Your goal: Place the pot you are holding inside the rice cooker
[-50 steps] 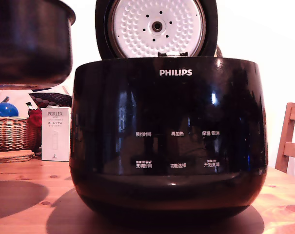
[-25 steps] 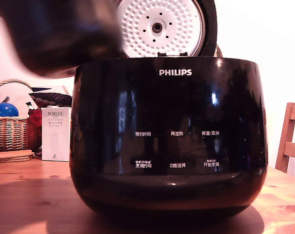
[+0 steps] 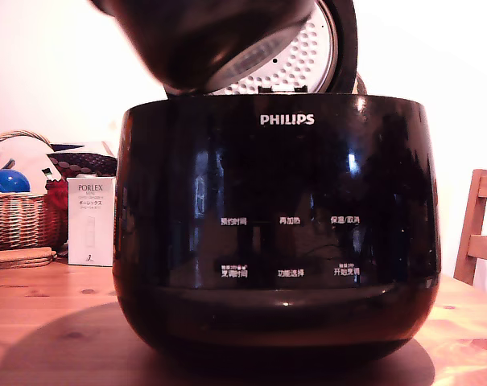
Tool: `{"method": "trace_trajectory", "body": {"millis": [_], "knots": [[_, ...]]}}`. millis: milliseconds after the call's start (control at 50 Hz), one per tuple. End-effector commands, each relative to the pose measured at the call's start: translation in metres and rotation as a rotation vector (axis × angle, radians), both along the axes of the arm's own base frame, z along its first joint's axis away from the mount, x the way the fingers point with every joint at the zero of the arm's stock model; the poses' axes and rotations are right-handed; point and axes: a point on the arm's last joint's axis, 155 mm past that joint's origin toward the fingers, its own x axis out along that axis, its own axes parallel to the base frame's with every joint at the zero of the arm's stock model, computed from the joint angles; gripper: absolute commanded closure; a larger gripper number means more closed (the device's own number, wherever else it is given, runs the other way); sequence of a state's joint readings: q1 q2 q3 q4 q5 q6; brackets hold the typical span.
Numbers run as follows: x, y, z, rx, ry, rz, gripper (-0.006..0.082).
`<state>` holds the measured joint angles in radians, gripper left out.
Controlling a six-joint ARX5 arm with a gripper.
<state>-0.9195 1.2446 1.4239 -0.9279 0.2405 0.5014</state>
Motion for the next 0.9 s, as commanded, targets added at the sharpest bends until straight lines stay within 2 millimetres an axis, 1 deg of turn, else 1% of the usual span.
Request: {"method": "trace_trajectory", "body": {"millis": [0, 120, 140, 180, 200, 320, 340, 400, 420, 460, 480, 540, 560, 600, 620, 660, 680, 740, 820, 880], "knots": [[-0.002, -0.009, 0.019, -0.053, -0.056, -0.043, 0.0788], [-0.004, -0.017, 0.009, -0.026, -0.047, -0.074, 0.0788], [-0.003, -0.018, 0.007, -0.012, -0.074, -0.103, 0.0788], [-0.003, -0.020, 0.003, -0.003, -0.067, -0.107, 0.0788], [-0.003, -0.021, 0.002, 0.011, -0.097, -0.138, 0.0788], [-0.001, -0.024, -0.013, 0.055, -0.086, -0.163, 0.0788], [-0.001, -0.025, -0.016, 0.072, -0.107, -0.191, 0.0788], [-0.001, -0.025, -0.025, 0.098, -0.091, -0.196, 0.0789], [0.000, -0.025, -0.028, 0.116, -0.122, -0.235, 0.0788], [0.000, -0.025, -0.033, 0.131, -0.112, -0.234, 0.0788], [0.000, -0.025, -0.035, 0.153, -0.157, -0.284, 0.0788], [0.001, -0.025, -0.042, 0.174, -0.140, -0.285, 0.0788], [0.002, -0.024, -0.044, 0.195, -0.188, -0.340, 0.0788], [0.002, -0.024, -0.049, 0.208, -0.177, -0.341, 0.0789], [0.001, -0.024, -0.050, 0.225, -0.215, -0.388, 0.0788], [0.001, -0.023, -0.054, 0.236, -0.204, -0.390, 0.0788], [0.001, -0.023, -0.055, 0.249, -0.237, -0.431, 0.0788], [0.000, -0.022, -0.059, 0.260, -0.227, -0.433, 0.0789], [0.001, -0.019, -0.063, 0.291, -0.259, -0.476, 0.0789], [0.003, -0.017, -0.067, 0.312, -0.258, -0.468, 0.0789]]}}
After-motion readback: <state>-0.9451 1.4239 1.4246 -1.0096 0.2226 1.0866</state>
